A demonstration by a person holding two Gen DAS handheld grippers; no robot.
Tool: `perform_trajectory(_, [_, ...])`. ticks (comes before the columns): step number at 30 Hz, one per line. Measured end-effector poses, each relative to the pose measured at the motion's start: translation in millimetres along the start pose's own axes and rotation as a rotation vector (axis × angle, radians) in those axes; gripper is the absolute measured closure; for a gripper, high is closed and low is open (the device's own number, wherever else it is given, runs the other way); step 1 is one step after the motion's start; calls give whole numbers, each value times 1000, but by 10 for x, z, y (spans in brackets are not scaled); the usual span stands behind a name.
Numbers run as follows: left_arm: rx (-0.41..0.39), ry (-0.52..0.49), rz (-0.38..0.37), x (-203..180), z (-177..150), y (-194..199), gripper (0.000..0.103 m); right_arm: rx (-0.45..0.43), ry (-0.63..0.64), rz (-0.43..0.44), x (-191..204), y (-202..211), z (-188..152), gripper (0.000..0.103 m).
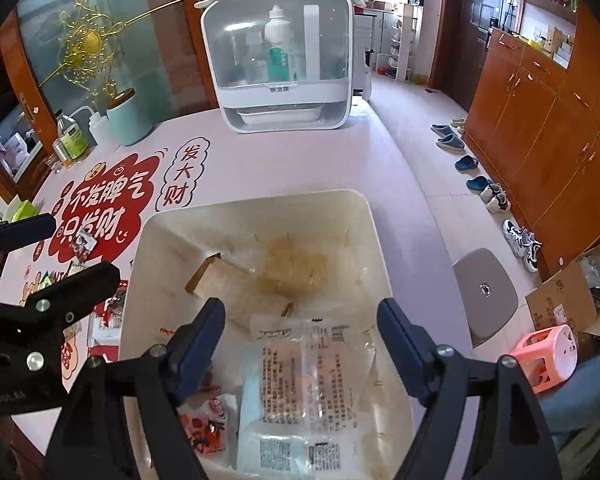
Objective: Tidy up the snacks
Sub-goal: 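Carry both bags over the white bin and release them inside, then move both tools back over the remaining snack pile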
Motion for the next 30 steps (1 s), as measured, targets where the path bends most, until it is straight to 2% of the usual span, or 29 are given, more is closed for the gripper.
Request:
perform_trajectory(15, [-23, 36, -6, 315, -547, 455, 10, 44, -72, 72, 213, 244, -386, 24])
perform_trajectory(25, [-127, 96, -2, 707, -932, 952, 10, -4, -71, 124, 548, 566, -483, 24])
perform_trajectory(30, [-179, 136, 51, 1082, -1054, 1198, 10, -31, -26, 153, 857, 688, -447, 24])
Point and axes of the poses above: each gripper's, at about its wrist camera, not at the fingertips, and y roughly against the way its jaws point, x to its left, z to its top, the point moved 2 cm from there along -y, roughly the way its jaws point, and after that the axes turned 9 degrees about y, right-handed, at the moved point
